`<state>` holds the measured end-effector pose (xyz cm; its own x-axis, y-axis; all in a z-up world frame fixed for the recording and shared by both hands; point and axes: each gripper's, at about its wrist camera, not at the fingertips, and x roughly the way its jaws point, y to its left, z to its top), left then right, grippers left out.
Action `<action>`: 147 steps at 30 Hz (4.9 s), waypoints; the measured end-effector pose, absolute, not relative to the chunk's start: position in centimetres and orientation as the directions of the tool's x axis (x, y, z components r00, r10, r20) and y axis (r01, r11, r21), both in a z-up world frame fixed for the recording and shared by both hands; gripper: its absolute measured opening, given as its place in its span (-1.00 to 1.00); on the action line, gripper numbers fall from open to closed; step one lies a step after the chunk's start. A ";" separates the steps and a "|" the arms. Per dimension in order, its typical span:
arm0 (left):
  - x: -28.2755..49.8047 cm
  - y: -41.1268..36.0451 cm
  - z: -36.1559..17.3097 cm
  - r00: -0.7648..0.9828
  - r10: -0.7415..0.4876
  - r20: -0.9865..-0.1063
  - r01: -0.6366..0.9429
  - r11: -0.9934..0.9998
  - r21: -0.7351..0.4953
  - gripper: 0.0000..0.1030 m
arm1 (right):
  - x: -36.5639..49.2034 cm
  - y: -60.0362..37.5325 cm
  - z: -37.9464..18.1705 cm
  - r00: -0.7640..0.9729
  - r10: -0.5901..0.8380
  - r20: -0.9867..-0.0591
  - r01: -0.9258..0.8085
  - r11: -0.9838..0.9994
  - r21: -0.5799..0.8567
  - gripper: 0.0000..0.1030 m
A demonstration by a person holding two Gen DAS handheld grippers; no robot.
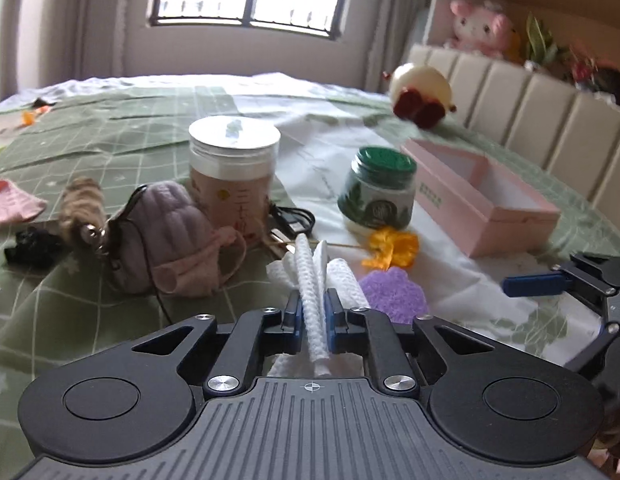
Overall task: Organize soft objects
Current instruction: 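Grasp the white towel off the purple sponge with the left tool, then grasp the purple-and-pink sponge with the right tool, then lower the towel into the pink box with the left tool while the right tool drops the sponge in, then move both tools back toward the furry tail keychain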
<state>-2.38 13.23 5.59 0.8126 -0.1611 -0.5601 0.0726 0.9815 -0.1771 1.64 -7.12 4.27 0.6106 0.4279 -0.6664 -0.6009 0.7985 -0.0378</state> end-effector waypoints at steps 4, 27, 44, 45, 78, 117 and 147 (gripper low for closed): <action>-3.3 13.5 5.9 0.841 -0.184 -0.509 0.069 0.969 -0.235 -0.78 | 2.9 -9.5 5.9 0.540 0.438 -0.718 -0.634 0.774 -0.005 1.00; -9.1 20.5 7.2 0.935 -0.136 -0.327 -0.017 0.905 -0.425 -0.82 | 6.0 -2.3 4.9 0.452 0.492 -0.744 -0.422 0.853 0.308 1.00; -11.5 28.2 -0.2 0.917 -0.179 -0.357 -0.167 0.640 -0.750 -0.82 | 6.7 4.9 1.8 0.230 0.692 -0.684 -0.514 0.683 0.518 0.57; -11.5 28.3 -0.5 0.915 -0.179 -0.362 -0.175 0.633 -0.755 -0.82 | 6.5 5.4 2.0 0.197 0.704 -0.682 -0.533 0.661 0.528 0.38; 8.1 -9.0 12.6 0.731 -0.474 -0.491 0.416 0.880 -0.230 -0.81 | 7.7 -33.3 14.9 0.692 0.439 -0.573 -0.367 0.898 0.245 -0.29; 5.0 5.2 9.9 0.828 -0.185 -0.529 0.168 0.982 -0.080 -0.64 | 10.9 -17.0 10.4 0.665 0.398 -0.632 -0.398 0.905 0.151 0.65; 6.3 28.4 5.2 0.672 0.305 -0.675 -0.421 0.907 -0.010 -0.52 | 4.1 -4.5 -0.2 0.588 0.441 -0.678 -0.588 0.809 0.016 1.00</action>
